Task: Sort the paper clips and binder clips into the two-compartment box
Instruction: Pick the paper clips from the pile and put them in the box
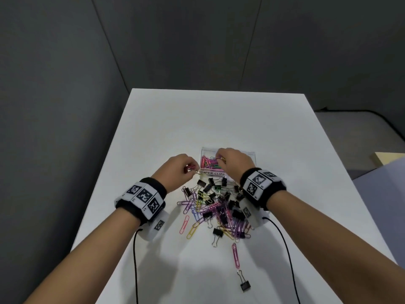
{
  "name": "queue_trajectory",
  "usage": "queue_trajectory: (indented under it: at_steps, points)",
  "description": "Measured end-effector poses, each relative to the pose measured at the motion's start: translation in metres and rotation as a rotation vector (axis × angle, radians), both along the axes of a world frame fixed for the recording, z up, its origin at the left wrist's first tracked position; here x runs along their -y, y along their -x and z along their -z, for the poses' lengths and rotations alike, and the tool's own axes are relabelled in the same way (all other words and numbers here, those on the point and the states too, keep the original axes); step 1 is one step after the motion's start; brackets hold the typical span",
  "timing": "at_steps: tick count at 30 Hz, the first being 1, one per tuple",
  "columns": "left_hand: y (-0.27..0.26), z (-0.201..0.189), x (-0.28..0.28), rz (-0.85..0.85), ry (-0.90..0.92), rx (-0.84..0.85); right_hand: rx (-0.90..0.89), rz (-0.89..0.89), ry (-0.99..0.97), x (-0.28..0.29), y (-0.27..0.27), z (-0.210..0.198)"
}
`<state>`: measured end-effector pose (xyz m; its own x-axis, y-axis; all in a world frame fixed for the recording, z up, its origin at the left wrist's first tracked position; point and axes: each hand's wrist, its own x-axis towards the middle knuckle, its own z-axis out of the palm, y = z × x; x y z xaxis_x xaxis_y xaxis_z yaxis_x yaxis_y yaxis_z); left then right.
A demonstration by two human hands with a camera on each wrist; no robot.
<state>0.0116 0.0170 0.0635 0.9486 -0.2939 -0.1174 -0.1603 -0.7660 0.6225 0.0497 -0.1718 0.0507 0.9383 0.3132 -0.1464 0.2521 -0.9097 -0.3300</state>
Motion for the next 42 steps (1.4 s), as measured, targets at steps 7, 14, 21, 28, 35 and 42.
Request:
queue_trajectory:
  at_steps: [7,14,21,28,35,42]
  points:
    - [-0.029,-0.002,0.001,-0.019,-0.086,0.014,-0.188,-0.056,0.032,-0.025,-0.028,0.021]
    - [-0.063,0.001,0.031,0.087,-0.134,0.019,-0.042,0.026,-0.135,0.021,0.001,0.011]
    - [-0.077,0.021,0.067,0.232,-0.339,-0.063,-0.118,0.032,-0.044,0.056,0.038,0.034]
    - [-0.06,0.032,0.064,0.295,-0.441,0.234,-0.087,-0.069,-0.002,0.045,0.048,0.047]
    - [-0.007,0.049,0.04,0.49,-0.524,0.087,-0.067,-0.093,0.045,0.019,0.043,0.055]
    - [0.009,0.064,0.04,0.395,-0.532,-0.021,-0.103,-0.052,0.116,0.009,0.042,0.06]
